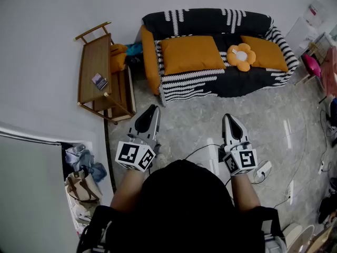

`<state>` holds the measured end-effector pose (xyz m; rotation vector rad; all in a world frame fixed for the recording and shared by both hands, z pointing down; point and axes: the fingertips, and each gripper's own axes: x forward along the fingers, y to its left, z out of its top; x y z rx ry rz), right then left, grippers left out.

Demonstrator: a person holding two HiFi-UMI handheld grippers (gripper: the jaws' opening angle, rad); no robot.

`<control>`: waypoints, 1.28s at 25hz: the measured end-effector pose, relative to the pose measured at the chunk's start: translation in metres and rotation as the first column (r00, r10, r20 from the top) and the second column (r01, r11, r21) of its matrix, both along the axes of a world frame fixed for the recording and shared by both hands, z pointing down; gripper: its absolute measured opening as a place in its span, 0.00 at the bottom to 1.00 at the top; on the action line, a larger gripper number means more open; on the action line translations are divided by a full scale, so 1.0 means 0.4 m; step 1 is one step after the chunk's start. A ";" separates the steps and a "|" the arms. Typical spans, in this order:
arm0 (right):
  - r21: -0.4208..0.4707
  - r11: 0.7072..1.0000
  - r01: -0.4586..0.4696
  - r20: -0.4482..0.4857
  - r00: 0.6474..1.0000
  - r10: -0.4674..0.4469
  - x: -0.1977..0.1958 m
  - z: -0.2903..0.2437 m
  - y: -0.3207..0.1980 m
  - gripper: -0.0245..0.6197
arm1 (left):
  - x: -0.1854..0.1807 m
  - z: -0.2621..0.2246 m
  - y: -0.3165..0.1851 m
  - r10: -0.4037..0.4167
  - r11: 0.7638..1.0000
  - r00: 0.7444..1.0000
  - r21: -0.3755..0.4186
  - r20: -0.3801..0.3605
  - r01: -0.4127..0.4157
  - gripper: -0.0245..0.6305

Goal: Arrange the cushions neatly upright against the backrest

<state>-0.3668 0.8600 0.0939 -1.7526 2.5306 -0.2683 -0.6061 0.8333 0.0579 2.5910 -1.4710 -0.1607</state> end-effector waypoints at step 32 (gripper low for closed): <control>0.073 0.991 -0.115 0.118 0.987 0.106 0.212 -0.027 0.017 0.57 | 0.246 -0.019 -0.051 0.130 0.991 0.991 0.013 0.016 -0.131 0.55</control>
